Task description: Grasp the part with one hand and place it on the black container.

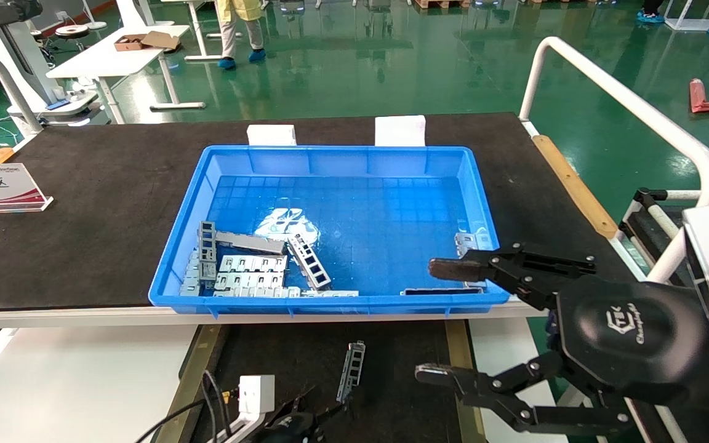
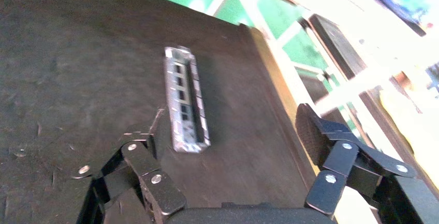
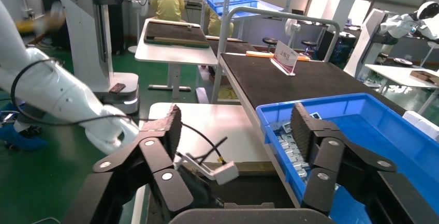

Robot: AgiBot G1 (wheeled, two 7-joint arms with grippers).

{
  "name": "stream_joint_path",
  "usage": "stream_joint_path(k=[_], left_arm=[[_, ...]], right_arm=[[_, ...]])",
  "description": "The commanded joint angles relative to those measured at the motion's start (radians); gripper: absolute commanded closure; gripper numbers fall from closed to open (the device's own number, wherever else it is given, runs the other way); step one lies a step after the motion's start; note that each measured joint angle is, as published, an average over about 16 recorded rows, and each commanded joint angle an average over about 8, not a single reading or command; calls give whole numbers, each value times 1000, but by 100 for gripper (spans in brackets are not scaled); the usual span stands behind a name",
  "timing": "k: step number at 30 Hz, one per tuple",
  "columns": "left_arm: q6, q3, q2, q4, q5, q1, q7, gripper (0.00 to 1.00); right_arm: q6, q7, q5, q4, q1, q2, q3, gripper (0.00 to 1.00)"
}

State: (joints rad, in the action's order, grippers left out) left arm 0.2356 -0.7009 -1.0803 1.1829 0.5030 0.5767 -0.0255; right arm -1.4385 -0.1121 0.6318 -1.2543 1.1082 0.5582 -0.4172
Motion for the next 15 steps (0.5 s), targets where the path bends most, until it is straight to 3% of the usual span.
stream_joint_path(k=[1,8,15], left_arm=[[28,-25,49,33,3,0,-14,0],[123,-70,203,128,10,21,-65,0],[230,-63,285,164,9,51,-68,0]], right_arm=[[0,0,0,0,0,0,0,0],[0,0,0,0,0,0,0,0],[0,0,0,0,0,0,0,0]])
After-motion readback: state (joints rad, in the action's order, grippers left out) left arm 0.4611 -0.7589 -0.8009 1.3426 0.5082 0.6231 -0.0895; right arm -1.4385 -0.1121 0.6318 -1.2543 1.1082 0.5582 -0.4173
